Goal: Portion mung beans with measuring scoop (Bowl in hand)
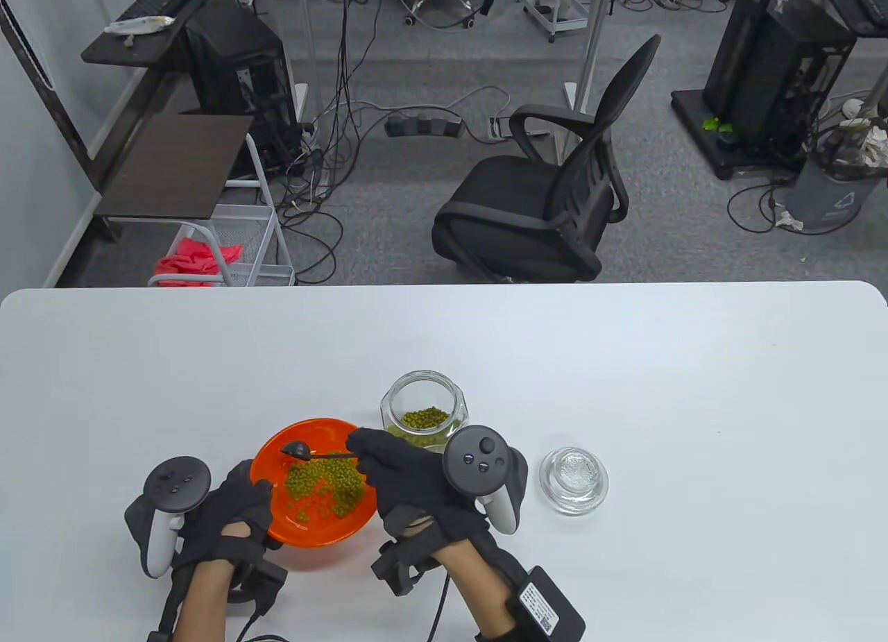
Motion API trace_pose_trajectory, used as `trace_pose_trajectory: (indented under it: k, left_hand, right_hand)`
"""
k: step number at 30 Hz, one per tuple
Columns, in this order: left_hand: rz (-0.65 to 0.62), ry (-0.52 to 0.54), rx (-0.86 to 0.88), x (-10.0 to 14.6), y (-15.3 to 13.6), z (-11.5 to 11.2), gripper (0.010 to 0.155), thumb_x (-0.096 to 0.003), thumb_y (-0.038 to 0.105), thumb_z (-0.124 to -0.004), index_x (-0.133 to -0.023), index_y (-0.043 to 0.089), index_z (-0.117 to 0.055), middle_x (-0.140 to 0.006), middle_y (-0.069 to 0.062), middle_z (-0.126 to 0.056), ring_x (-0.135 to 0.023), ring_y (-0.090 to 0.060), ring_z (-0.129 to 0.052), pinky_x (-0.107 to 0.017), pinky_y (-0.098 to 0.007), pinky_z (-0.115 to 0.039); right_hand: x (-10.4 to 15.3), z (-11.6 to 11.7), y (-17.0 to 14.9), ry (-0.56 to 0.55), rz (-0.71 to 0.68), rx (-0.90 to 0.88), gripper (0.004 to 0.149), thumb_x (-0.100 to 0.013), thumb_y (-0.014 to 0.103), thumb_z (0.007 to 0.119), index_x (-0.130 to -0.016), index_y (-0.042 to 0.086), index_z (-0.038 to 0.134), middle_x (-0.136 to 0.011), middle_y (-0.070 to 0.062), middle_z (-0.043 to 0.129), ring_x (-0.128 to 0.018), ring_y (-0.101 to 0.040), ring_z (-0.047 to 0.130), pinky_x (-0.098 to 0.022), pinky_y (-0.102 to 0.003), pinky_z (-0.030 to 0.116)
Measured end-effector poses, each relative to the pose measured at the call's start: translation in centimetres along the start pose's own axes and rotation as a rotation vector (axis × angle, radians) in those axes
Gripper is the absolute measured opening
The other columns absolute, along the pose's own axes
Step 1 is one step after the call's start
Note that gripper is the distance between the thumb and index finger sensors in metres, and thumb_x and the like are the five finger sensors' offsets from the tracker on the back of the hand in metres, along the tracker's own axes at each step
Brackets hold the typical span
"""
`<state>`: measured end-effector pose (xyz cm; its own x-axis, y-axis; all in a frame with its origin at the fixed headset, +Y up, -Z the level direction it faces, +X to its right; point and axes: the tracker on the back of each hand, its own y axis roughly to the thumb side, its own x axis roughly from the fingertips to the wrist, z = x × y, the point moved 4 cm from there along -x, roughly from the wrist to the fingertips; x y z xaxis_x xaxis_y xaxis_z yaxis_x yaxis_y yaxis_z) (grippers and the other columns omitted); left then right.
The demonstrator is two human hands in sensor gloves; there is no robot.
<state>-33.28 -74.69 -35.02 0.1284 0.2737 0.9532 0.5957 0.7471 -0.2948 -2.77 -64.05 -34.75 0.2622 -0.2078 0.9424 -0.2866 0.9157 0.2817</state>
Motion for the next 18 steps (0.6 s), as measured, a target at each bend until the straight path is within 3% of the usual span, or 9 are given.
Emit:
trace_pose_trajectory:
  k: [10,18]
  left_hand:
    - [0.0,0.0,0.0,0.0,0.0,0.0,0.061,-0.0535,0.036,-0.068,-0.105,0.006,-0.054,-0.084,-0.007,-0.085,-0.021,-0.008,-0.114,-0.018,-0.021,-0.098]
    - [0.0,0.0,0.0,0.0,0.0,0.0,0.061,-0.0536,0.036,-0.068,-0.105,0.006,-0.053,-0.084,-0.008,-0.085,-0.021,-0.008,-0.114,-0.018,-0.021,-0.098]
  right_hand:
    - [0.5,-2.8,0.4,-0.102,0.022,-0.151,0.042,-0.048,0.019,0.077,-0.088,0.01,0.082,-0.074,-0.027,0.087,-0.055,-0.043,0.095,-0.044,-0.064,0.073]
    - [1.4,-7.2,0.9,-0.252,0.01,-0.213,0.042,-0.049,0.021,0.075,-0.088,0.007,0.08,-0.071,-0.026,0.088,-0.051,-0.041,0.096,-0.042,-0.062,0.074]
